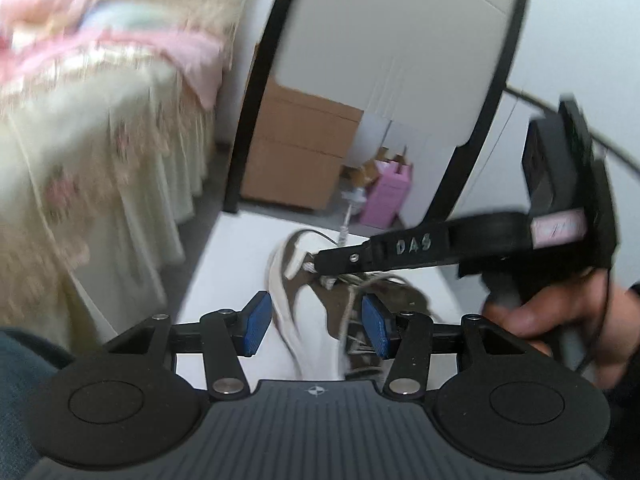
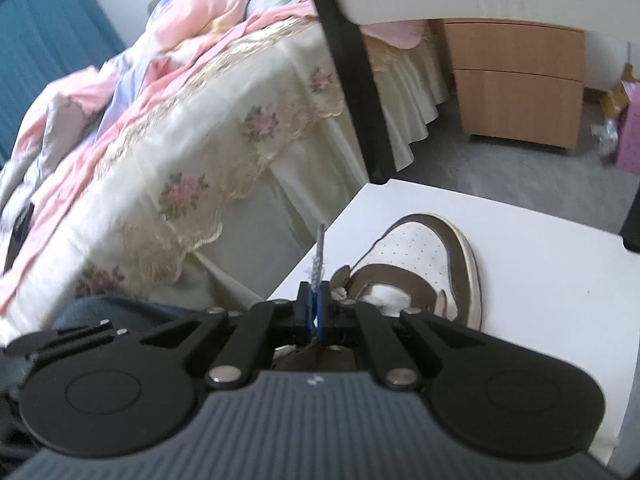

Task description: Lace up shoes with both hands

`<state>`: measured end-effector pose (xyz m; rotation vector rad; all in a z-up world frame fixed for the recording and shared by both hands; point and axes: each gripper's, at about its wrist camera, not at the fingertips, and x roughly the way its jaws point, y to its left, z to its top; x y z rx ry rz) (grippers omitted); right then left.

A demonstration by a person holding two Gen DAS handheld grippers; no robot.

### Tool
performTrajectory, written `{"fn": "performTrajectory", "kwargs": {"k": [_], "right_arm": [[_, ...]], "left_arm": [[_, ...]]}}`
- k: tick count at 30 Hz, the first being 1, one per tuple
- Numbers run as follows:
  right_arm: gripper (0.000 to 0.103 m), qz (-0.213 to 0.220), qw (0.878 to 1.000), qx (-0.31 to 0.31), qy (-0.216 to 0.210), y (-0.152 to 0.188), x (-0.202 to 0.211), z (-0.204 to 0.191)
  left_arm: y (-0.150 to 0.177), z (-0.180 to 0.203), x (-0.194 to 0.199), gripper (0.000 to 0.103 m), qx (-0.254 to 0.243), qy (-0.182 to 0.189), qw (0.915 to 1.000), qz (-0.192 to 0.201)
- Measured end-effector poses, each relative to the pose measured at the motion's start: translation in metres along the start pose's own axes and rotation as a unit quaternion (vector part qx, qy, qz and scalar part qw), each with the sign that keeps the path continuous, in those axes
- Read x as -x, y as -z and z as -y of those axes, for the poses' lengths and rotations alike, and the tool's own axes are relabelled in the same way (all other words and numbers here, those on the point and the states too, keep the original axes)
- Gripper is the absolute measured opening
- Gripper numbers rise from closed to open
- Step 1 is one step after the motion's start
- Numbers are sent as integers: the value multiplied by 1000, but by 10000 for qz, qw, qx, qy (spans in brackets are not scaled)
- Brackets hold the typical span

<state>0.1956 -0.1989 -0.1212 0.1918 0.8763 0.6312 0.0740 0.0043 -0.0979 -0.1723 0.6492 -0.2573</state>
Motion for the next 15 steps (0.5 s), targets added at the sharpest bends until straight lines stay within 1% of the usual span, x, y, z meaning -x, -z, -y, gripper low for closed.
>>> {"fn": "performTrajectory", "kwargs": {"k": [3, 5, 7, 8, 9, 10, 12, 15], "right_arm": [[3, 125, 9997, -225, 29, 2, 5, 5], [3, 150, 9996, -234, 71, 3, 4, 3], [3, 164, 9996, -189, 102, 3, 4, -1], [3, 174, 9997, -145, 109, 2, 5, -4], [3, 185, 9997, -102, 115, 2, 6, -6], [3, 219, 9996, -6, 156, 2, 7, -9], [3, 259, 9992, 201, 214, 2, 9, -17], [3, 326, 9987, 231, 311, 3, 10, -19]], "left_arm": [[3, 8, -11, 52, -241, 8, 9997, -32], [6, 16, -14, 48, -472, 70, 9989, 9], [11, 25, -19, 37, -805, 23, 9967, 108], [13, 30, -24, 35, -1015, -71, 9947, 134], [15, 33, -29, 27, -1137, -113, 9934, 117], [17, 36, -33, 25, -1236, -109, 9922, 147], [20, 41, -40, 25, -1481, -190, 9886, 201], [20, 40, -46, 24, -1475, -80, 9889, 163]]}}
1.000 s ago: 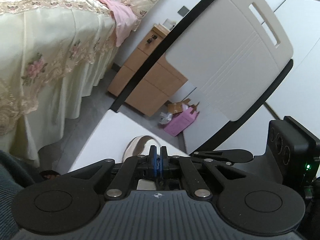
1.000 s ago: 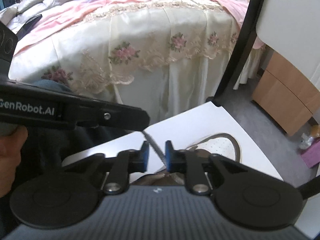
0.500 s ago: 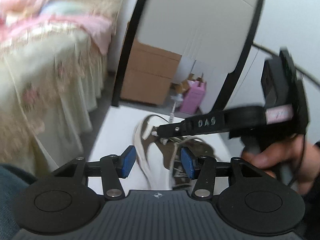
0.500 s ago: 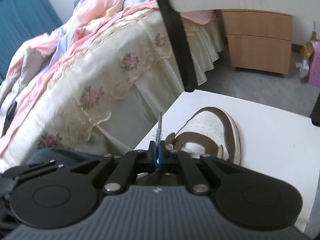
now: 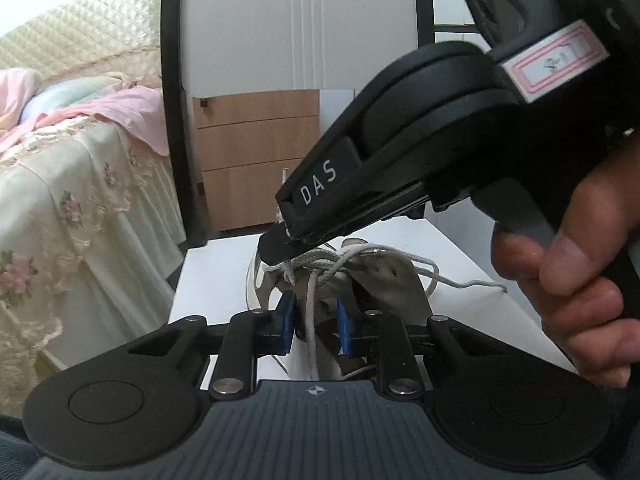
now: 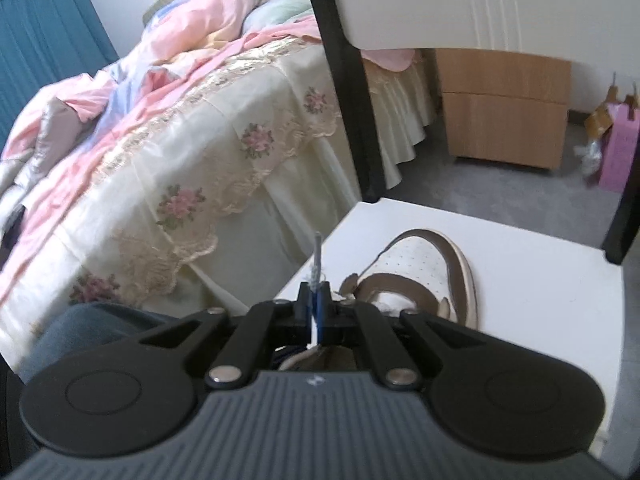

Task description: Lace up shoes with both hands

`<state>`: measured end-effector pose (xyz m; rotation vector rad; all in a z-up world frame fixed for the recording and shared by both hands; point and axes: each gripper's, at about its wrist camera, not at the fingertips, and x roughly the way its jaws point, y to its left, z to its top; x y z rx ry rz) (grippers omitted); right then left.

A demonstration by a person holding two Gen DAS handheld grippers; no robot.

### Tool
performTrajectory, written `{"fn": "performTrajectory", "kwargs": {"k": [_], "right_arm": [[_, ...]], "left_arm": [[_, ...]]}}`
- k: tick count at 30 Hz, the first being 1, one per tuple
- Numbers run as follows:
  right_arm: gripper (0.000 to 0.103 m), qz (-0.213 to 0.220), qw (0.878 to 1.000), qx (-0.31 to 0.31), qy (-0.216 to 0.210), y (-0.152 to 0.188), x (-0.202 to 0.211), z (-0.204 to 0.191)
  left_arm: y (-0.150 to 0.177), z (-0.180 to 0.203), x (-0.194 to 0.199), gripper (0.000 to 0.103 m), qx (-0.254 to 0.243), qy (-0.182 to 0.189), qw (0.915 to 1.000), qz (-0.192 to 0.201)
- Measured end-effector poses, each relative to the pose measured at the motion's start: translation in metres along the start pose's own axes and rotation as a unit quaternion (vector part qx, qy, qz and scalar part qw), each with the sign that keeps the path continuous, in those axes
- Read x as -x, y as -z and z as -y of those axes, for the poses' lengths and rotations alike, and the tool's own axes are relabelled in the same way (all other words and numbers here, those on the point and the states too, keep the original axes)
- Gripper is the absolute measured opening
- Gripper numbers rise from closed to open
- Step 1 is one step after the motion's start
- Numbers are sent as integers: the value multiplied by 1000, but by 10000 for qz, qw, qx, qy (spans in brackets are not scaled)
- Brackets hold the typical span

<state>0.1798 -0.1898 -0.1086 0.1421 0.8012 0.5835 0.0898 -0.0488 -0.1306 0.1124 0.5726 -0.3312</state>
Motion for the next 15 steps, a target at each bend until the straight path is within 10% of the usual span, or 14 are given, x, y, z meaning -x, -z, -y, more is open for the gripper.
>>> {"fn": "performTrajectory", "kwargs": {"k": [15], "right_arm": [[2, 1117, 9916, 540, -367, -79, 56, -53]], "left_arm": [[-2, 2, -9, 25, 7, 212, 9998, -49]]}}
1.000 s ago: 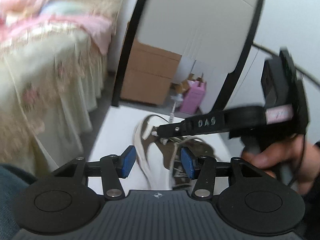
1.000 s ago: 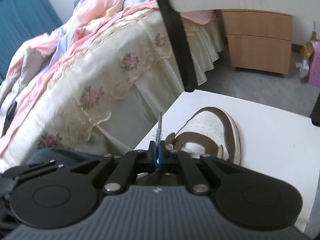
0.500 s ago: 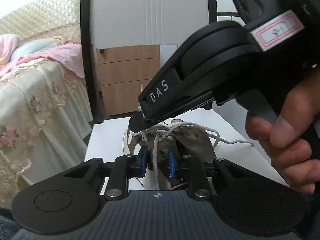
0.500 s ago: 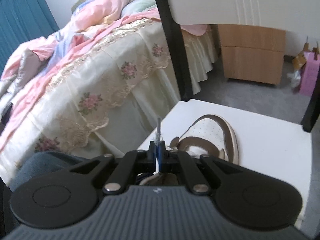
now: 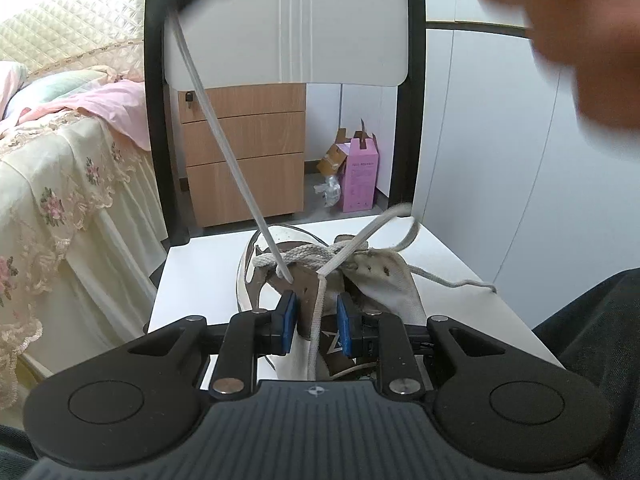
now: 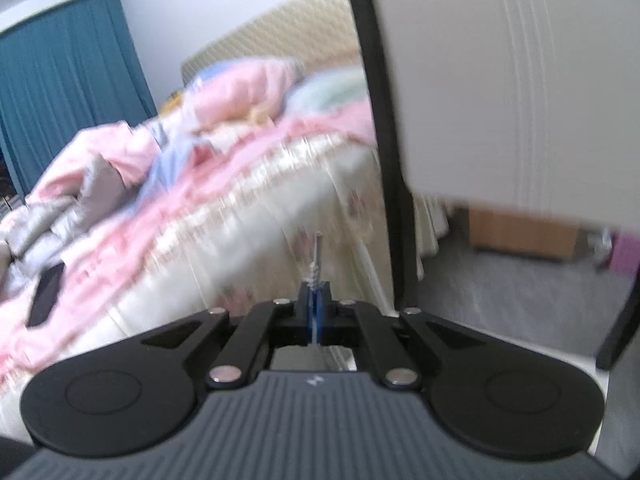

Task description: Lace up shoes with both hands

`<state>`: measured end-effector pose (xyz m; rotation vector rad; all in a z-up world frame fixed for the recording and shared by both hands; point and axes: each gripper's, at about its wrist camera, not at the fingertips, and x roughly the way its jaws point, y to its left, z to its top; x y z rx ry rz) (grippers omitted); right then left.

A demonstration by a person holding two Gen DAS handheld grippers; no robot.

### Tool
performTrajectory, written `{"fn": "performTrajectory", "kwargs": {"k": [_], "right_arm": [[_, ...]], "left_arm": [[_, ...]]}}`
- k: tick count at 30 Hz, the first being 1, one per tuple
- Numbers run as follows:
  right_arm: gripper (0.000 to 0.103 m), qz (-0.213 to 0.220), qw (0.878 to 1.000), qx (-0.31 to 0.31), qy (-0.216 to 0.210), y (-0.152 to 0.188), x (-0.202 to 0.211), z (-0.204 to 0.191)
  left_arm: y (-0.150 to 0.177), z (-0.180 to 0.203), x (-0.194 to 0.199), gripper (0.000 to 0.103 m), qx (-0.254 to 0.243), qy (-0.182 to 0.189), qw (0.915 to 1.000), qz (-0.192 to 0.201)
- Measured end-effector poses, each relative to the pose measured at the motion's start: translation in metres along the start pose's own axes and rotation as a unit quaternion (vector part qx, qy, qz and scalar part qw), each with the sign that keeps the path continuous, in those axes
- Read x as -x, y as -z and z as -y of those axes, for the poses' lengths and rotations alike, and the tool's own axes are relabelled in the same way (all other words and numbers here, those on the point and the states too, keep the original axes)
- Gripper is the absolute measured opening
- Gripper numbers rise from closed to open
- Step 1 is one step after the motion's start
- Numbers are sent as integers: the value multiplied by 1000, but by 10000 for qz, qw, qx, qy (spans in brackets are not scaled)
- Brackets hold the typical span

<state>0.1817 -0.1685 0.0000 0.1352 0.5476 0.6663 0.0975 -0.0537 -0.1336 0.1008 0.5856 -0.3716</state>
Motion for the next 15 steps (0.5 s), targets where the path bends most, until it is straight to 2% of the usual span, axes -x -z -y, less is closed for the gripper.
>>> {"fn": "performTrajectory", "kwargs": {"k": [8, 15], "right_arm": [[2, 716, 9966, 271, -299, -66, 23, -31], [2, 932, 9934, 351, -572, -98, 29, -42]], "left_arm": [[-1, -3, -3, 25, 11, 93, 9999, -38], [-2, -6, -5, 25, 55, 129, 9999, -18]]}}
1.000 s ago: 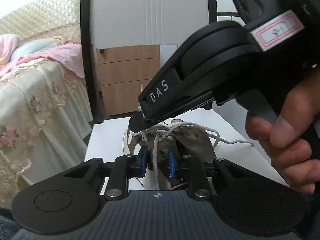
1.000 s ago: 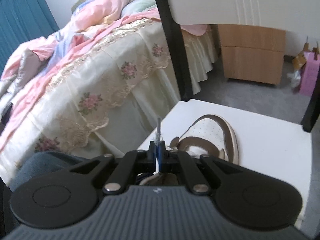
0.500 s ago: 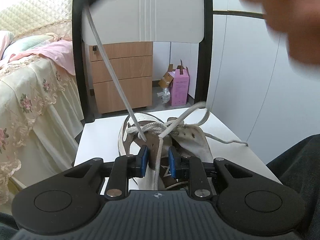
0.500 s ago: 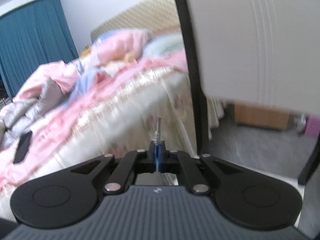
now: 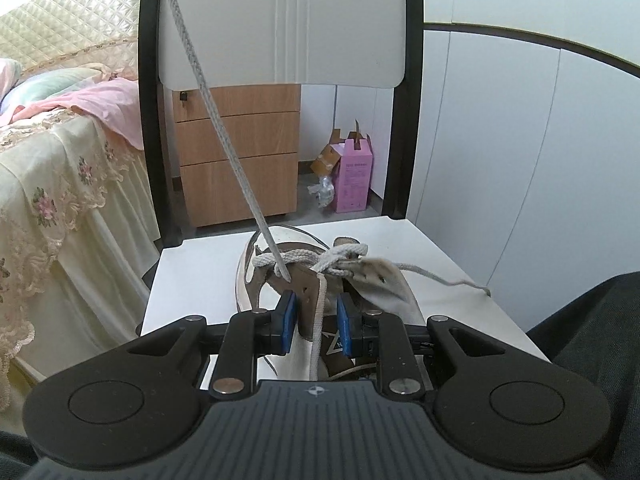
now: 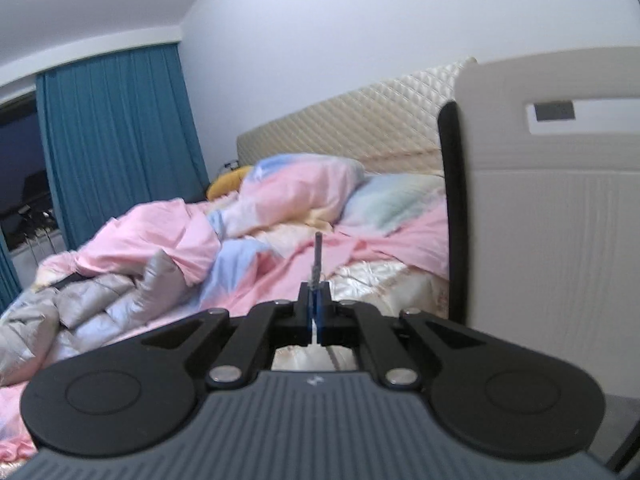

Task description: Lace up shoes with both hands

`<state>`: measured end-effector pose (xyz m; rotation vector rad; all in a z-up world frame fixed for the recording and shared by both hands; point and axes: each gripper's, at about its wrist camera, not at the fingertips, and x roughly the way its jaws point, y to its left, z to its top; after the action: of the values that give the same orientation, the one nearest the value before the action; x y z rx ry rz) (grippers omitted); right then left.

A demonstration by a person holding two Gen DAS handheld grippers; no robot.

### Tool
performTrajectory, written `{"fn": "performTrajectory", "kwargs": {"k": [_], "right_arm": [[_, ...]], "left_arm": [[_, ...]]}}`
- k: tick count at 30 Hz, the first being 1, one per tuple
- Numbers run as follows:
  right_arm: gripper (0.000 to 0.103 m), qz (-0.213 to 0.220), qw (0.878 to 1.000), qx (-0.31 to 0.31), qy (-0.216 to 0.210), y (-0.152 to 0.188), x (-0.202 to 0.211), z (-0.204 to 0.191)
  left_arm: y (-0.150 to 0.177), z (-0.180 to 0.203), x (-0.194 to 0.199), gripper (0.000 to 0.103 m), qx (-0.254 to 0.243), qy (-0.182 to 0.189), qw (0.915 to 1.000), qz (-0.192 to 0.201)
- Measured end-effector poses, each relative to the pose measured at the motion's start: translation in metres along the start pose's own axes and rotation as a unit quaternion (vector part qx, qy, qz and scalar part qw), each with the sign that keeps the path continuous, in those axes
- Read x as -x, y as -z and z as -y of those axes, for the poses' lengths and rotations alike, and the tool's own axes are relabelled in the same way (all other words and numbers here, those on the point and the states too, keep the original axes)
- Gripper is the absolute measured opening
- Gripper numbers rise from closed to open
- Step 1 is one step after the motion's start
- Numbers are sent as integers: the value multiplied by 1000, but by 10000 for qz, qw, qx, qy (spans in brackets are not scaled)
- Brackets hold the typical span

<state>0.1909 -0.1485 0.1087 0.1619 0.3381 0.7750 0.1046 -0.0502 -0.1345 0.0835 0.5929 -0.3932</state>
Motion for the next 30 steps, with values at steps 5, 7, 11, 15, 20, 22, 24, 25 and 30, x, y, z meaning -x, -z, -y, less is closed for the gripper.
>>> {"fn": "performTrajectory", "kwargs": {"k": [5, 7, 11, 15, 20, 22, 24, 25, 30], "right_arm": [[4, -349, 9987, -331, 176, 14, -11, 18], [4, -586, 9966, -511, 271, 27, -14, 28], [5, -982, 9918, -671, 474, 55, -14, 42], [57, -1076, 9883, -931, 549, 81, -3, 52], [59, -1148, 9836, -1284, 540, 111, 15, 66], [59, -1067, 9815, -1445, 660, 122, 23, 72], [59, -957, 9773, -1737, 751, 134, 32, 81], [59, -892, 9737, -1935, 810, 141, 37, 86], [59, -426, 9219, -3769, 793, 195, 71, 126]], "left_arm": [[0, 0, -1, 25, -69, -20, 10000, -22], [0, 1, -1, 25, -66, -51, 10000, -17], [-1, 0, 0, 27, 1, -93, 10000, -34], [-3, 0, 1, 27, 76, -108, 9999, -45], [-2, 4, 2, 27, 12, -189, 9998, -5], [-1, 6, 2, 27, -22, -249, 9997, -18], [-1, 6, 2, 27, -7, -265, 9996, -14], [-1, 6, 3, 27, 17, -268, 9996, -18], [1, 5, 5, 27, 116, -367, 9993, 26]]}}
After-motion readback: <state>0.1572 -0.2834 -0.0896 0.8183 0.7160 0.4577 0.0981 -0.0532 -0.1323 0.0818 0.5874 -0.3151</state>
